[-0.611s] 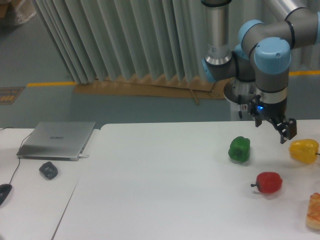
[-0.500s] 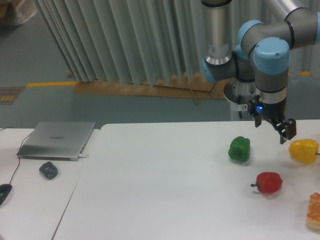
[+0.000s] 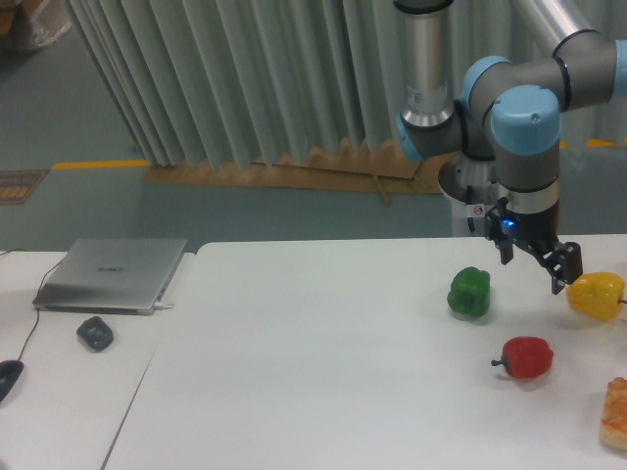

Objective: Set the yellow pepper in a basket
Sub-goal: 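Move the gripper toward the yellow pepper and open it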

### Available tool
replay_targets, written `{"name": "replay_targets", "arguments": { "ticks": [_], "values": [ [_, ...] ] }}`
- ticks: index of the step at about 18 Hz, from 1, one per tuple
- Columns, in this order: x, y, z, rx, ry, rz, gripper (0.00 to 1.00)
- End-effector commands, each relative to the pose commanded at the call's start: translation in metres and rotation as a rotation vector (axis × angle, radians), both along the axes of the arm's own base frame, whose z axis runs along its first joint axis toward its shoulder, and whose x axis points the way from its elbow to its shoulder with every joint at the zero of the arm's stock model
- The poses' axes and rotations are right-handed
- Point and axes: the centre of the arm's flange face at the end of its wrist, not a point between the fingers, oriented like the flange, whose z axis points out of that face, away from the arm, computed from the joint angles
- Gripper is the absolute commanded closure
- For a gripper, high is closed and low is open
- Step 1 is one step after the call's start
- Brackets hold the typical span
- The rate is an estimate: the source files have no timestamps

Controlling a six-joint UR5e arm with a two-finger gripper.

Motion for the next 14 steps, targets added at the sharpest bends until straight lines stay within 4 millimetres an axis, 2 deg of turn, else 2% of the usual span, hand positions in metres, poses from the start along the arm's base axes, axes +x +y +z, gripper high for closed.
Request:
{"name": "replay_targets", "arguments": {
  "ticks": [14],
  "values": [
    [-0.004, -0.002, 0.01, 0.015, 0.006, 0.018, 0.0]
  ]
}}
